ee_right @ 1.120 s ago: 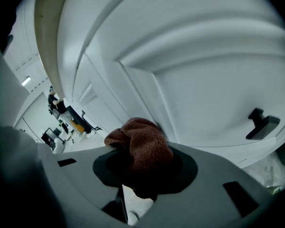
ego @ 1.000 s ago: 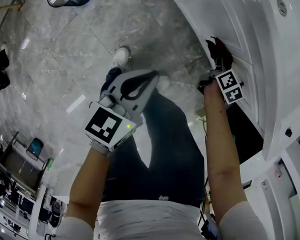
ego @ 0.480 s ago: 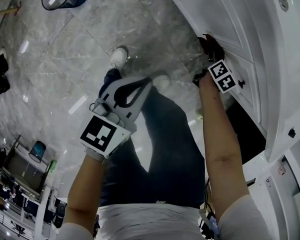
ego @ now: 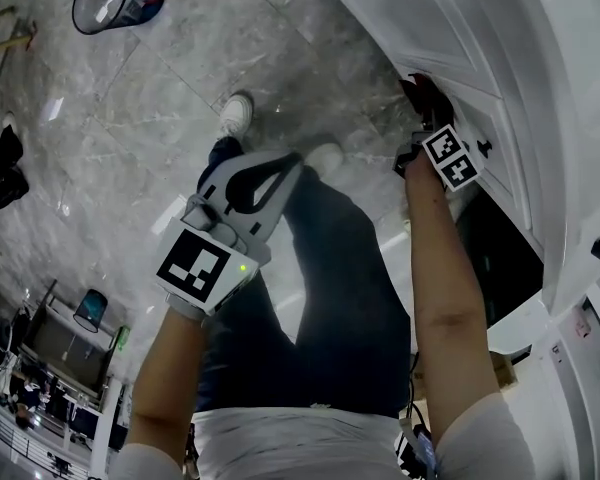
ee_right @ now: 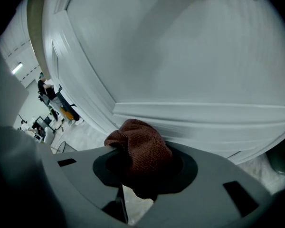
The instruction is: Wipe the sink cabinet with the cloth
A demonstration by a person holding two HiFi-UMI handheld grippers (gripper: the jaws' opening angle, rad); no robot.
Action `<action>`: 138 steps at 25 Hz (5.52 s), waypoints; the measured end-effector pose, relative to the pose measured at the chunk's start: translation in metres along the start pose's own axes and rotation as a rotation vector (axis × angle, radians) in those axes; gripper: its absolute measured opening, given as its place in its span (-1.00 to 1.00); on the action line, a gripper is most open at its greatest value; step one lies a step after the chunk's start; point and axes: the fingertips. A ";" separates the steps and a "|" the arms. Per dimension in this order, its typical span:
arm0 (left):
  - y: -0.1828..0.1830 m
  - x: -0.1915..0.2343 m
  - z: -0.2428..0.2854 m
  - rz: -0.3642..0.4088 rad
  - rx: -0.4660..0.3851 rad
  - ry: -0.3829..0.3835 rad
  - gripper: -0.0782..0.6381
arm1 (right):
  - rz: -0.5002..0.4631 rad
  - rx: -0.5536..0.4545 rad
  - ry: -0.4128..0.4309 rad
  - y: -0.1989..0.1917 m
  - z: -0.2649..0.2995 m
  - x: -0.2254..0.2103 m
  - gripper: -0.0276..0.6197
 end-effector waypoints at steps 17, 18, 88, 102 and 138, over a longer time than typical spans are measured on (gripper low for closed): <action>-0.009 -0.052 0.028 0.106 0.054 -0.137 -0.75 | 0.083 -0.052 -0.163 0.010 -0.076 -0.138 -0.50; -0.010 -0.055 0.029 0.107 0.059 -0.147 -0.75 | 0.096 -0.060 -0.177 0.010 -0.081 -0.147 -0.50; 0.039 0.028 -0.010 0.215 0.053 -0.410 -0.75 | 0.248 -0.340 0.079 0.127 -0.189 0.092 -0.51; 0.038 0.035 -0.011 0.173 0.040 -0.385 -0.75 | 0.259 -0.263 0.114 0.095 -0.183 0.127 -0.51; 0.016 0.053 0.002 0.045 0.064 -0.205 -0.75 | 0.329 -0.075 -0.034 0.037 -0.038 0.048 -0.51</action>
Point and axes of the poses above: the fingertips, and each gripper's own axes: z forward along the fingers, x to its left, y out of its top, and after that the axes turned 11 degrees about z, right-handed
